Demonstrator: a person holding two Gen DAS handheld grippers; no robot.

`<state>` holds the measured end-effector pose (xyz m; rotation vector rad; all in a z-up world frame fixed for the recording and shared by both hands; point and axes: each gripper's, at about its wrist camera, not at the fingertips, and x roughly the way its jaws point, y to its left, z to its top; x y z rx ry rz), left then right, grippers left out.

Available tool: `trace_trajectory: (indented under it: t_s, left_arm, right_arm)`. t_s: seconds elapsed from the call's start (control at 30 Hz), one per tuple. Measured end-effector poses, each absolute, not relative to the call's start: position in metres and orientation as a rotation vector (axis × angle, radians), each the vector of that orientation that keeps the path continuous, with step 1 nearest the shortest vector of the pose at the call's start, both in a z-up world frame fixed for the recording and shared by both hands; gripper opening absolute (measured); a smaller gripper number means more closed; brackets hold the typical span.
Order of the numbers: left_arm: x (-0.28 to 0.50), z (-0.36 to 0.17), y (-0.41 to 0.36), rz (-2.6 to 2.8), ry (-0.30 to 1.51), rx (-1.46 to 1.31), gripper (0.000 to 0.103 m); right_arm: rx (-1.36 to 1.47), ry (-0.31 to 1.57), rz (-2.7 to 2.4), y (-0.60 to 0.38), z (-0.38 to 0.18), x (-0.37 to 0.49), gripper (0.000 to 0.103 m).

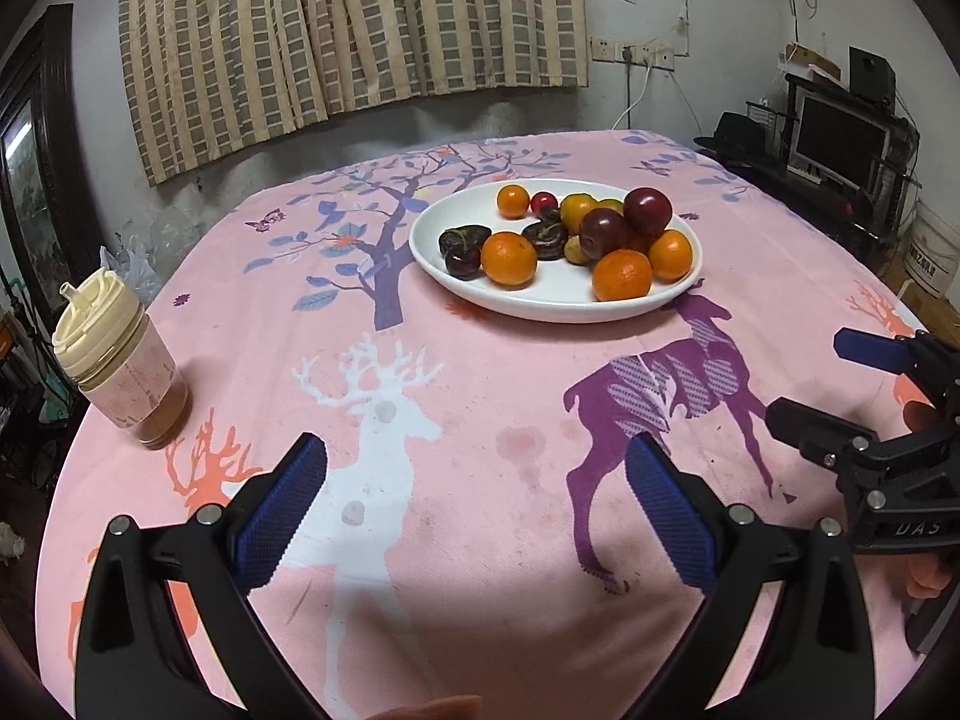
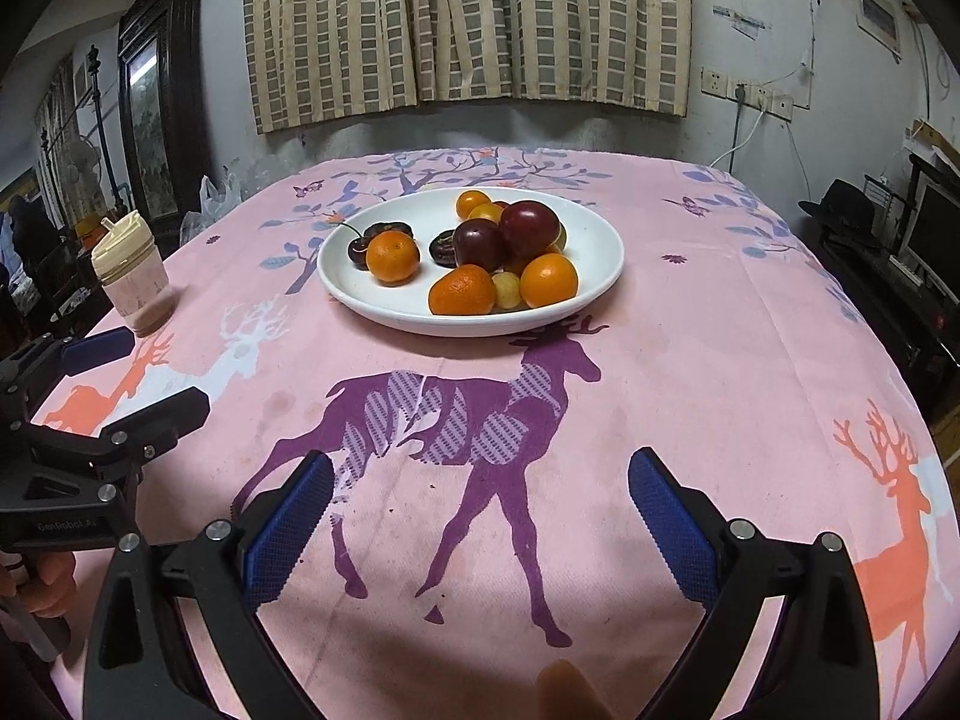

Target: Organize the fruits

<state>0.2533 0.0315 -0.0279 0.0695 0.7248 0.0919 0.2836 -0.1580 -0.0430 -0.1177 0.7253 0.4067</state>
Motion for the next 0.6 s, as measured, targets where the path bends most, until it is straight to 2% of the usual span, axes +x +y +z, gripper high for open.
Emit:
trace_trajectory:
  t_s: [0.6]
  left_arm:
    - [0.2524,-0.026,0.0338,0.097,0.725,0.053,0.098]
  right_arm:
    - [-0.12,0.733,0.401,-0.1588,-0.0449,0.2854,0.099]
